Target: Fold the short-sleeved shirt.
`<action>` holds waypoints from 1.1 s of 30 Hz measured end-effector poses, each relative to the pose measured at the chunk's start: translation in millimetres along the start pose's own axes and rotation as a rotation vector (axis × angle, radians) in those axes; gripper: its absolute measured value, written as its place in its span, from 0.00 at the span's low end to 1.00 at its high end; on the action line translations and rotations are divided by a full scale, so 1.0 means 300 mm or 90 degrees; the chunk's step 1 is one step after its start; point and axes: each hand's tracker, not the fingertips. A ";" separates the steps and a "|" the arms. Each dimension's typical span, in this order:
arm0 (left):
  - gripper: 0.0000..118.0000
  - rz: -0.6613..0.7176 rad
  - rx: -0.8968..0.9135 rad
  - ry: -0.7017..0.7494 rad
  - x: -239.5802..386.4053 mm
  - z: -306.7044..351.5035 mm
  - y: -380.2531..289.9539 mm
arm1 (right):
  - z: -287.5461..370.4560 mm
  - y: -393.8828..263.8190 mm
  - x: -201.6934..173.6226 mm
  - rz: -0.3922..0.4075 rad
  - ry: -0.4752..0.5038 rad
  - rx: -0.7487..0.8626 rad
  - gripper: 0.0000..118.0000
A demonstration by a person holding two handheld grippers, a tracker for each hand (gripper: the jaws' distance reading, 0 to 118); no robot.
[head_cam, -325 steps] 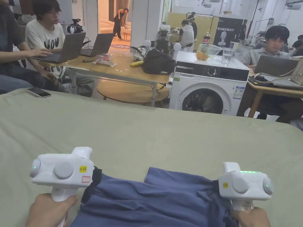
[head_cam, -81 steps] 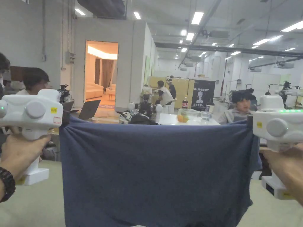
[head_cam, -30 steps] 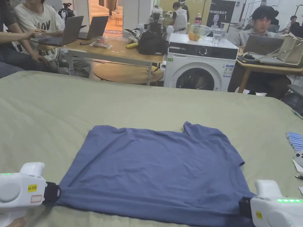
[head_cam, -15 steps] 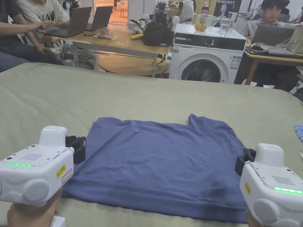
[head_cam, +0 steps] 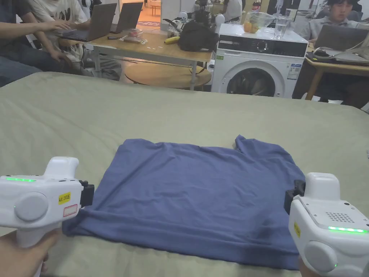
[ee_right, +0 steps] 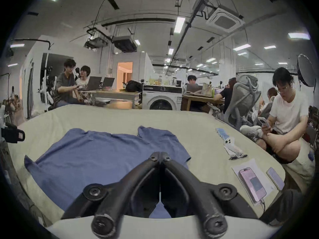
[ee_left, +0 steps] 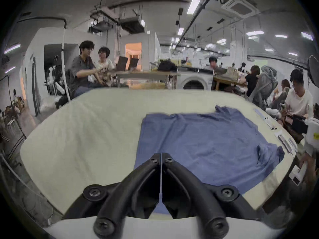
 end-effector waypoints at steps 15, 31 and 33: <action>0.43 0.107 -0.198 0.068 -0.113 -0.168 -0.121 | -0.014 -0.086 0.074 -0.009 -0.011 -0.099 0.00; 0.03 0.018 -0.192 0.060 -0.044 -0.155 -0.125 | -0.103 -0.221 0.211 0.024 -0.023 -0.397 0.46; 0.03 0.028 -0.188 0.055 -0.058 -0.153 -0.126 | -0.114 -0.252 0.215 0.013 0.000 -0.411 0.46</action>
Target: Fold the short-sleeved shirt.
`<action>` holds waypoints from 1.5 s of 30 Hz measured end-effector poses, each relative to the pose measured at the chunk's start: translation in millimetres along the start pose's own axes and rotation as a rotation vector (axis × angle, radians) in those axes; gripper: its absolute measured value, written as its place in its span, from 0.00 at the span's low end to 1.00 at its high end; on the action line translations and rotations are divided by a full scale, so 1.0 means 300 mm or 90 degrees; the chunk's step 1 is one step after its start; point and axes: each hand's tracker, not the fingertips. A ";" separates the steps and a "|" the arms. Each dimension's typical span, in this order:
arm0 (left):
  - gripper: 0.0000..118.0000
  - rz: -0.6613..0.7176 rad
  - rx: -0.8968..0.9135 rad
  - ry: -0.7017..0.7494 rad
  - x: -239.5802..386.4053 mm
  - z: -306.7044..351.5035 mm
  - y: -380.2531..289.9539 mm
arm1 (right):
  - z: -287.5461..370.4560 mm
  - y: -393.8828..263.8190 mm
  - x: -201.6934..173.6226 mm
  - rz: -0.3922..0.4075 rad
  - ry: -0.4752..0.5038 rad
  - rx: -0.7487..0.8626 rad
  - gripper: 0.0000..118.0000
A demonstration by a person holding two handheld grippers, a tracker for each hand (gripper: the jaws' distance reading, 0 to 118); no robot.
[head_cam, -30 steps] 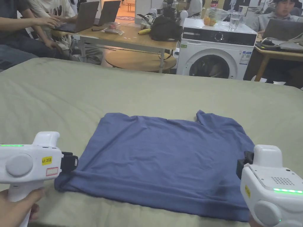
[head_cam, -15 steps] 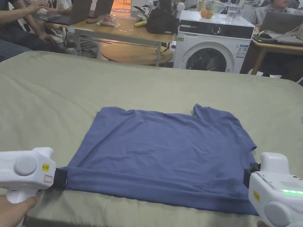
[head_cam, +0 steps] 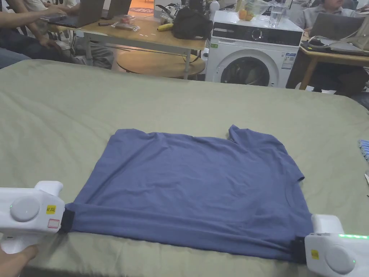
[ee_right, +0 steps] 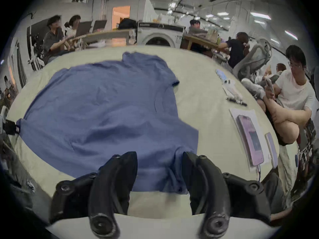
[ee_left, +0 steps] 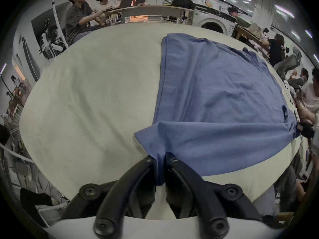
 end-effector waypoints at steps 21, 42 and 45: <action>0.02 0.049 0.139 -0.072 -0.041 0.094 0.286 | 0.114 0.352 0.012 -0.022 0.024 0.150 0.03; 0.05 0.077 0.028 -0.055 -0.012 -0.247 0.552 | -0.277 0.599 -0.033 0.018 -0.009 0.114 0.09; 0.35 0.033 0.099 -0.086 0.022 -0.175 0.537 | -0.185 0.561 -0.054 -0.007 0.008 0.195 0.37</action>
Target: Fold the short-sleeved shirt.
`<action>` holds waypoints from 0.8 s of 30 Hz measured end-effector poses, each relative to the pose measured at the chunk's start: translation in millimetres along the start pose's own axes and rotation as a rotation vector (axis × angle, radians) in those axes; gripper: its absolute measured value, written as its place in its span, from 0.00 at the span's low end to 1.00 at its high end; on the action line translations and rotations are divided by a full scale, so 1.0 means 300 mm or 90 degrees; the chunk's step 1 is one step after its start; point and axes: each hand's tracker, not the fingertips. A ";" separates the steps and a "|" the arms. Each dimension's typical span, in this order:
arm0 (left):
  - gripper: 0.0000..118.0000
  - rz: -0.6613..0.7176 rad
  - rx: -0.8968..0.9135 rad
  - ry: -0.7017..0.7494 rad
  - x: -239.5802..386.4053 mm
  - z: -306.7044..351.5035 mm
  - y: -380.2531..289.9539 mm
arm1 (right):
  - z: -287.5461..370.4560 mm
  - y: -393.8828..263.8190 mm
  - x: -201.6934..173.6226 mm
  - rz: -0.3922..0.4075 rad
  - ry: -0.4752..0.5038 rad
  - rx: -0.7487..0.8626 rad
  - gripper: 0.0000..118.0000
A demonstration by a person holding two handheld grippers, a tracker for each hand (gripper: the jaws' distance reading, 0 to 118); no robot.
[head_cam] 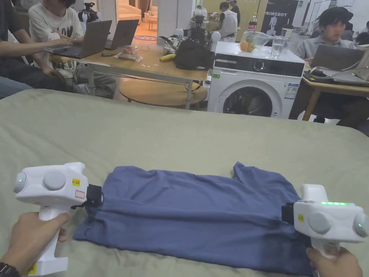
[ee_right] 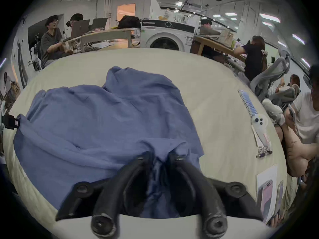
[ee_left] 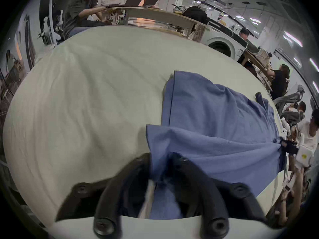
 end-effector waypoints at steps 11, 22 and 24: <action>0.36 -0.063 0.258 0.000 0.164 0.261 -0.219 | 0.324 -0.074 -0.176 -0.049 -0.003 0.215 0.31; 0.00 -0.044 0.197 0.043 0.083 0.314 -0.212 | 0.363 -0.100 -0.224 -0.049 0.015 0.221 0.00; 0.00 -0.018 0.140 0.038 0.044 0.285 -0.181 | 0.350 -0.102 -0.218 -0.046 0.010 0.205 0.00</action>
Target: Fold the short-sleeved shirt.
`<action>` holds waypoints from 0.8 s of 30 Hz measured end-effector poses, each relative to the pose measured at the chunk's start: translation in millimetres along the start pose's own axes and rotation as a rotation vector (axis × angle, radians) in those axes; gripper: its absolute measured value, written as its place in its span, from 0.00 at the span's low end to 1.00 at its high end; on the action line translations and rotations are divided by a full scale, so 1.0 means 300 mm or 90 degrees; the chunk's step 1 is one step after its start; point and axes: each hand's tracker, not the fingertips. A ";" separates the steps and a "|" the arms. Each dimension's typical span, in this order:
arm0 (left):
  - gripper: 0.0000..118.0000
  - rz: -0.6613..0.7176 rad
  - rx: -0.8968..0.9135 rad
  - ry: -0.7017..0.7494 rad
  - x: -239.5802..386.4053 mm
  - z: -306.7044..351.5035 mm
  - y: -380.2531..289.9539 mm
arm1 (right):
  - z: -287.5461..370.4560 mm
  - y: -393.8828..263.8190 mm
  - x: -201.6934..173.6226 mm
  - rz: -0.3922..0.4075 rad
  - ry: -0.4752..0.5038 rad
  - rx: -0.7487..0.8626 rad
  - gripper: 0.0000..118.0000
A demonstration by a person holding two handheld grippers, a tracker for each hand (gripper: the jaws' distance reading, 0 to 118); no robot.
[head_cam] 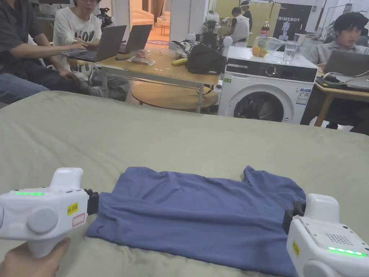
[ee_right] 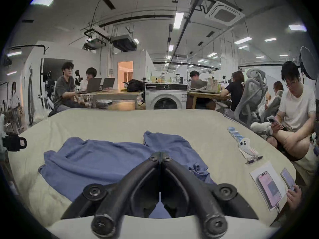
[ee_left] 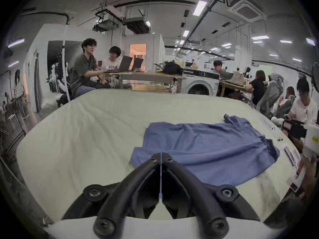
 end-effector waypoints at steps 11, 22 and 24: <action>0.21 0.079 -0.297 0.005 -0.100 -0.328 0.018 | -0.036 -0.060 0.059 0.022 -0.014 -0.053 0.00; 0.35 -0.095 -0.277 0.051 0.037 -0.313 -0.039 | -0.040 -0.097 0.133 0.016 -0.030 -0.095 0.00; 0.14 -0.092 -0.261 0.038 0.012 -0.284 -0.053 | -0.045 -0.094 0.157 0.015 -0.030 -0.104 0.00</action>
